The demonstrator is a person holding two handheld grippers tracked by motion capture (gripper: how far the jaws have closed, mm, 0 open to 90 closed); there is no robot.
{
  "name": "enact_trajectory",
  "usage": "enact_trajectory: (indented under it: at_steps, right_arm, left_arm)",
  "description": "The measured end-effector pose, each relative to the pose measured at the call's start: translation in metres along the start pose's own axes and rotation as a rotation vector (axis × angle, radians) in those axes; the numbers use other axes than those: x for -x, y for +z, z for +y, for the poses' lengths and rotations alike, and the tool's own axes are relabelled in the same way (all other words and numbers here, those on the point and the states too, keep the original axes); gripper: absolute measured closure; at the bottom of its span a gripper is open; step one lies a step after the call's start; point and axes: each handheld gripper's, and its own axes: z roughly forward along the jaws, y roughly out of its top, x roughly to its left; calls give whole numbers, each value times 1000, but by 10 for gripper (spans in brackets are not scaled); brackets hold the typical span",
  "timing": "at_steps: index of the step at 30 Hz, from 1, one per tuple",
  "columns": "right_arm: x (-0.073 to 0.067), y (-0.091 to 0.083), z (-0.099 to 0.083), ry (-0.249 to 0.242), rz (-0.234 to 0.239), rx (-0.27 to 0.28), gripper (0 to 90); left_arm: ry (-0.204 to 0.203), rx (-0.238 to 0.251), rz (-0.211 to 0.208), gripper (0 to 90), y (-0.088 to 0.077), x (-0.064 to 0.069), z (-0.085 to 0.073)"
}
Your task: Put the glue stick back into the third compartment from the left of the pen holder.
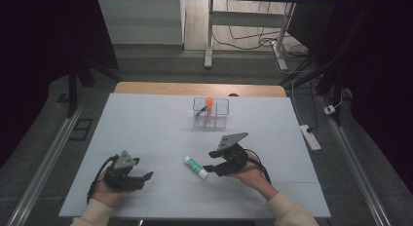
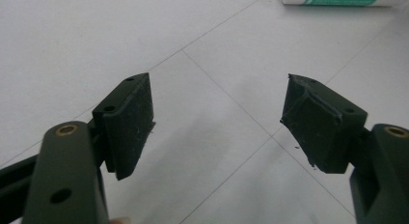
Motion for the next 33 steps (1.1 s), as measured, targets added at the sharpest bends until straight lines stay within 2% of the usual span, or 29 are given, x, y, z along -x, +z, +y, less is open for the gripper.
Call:
enact_trajectory:
  at_steps: [11,17,26,29,33]
  right_arm:
    - [-9,12,1,-26,9,-50,402]
    - [-14,22,0,-21,7,-85,390]
    - [-21,39,2,-48,-18,-145,372]
    - [-23,43,1,-42,-29,-157,388]
    - [-23,46,0,-42,-48,-165,461]
  left_arm:
    - [2,-2,-1,264,0,0,0]
    - [2,-1,0,264,0,0,0]
    - [4,-3,-1,264,0,0,0]
    - [6,-4,0,264,1,1,0]
    - [5,-5,0,264,1,1,0]
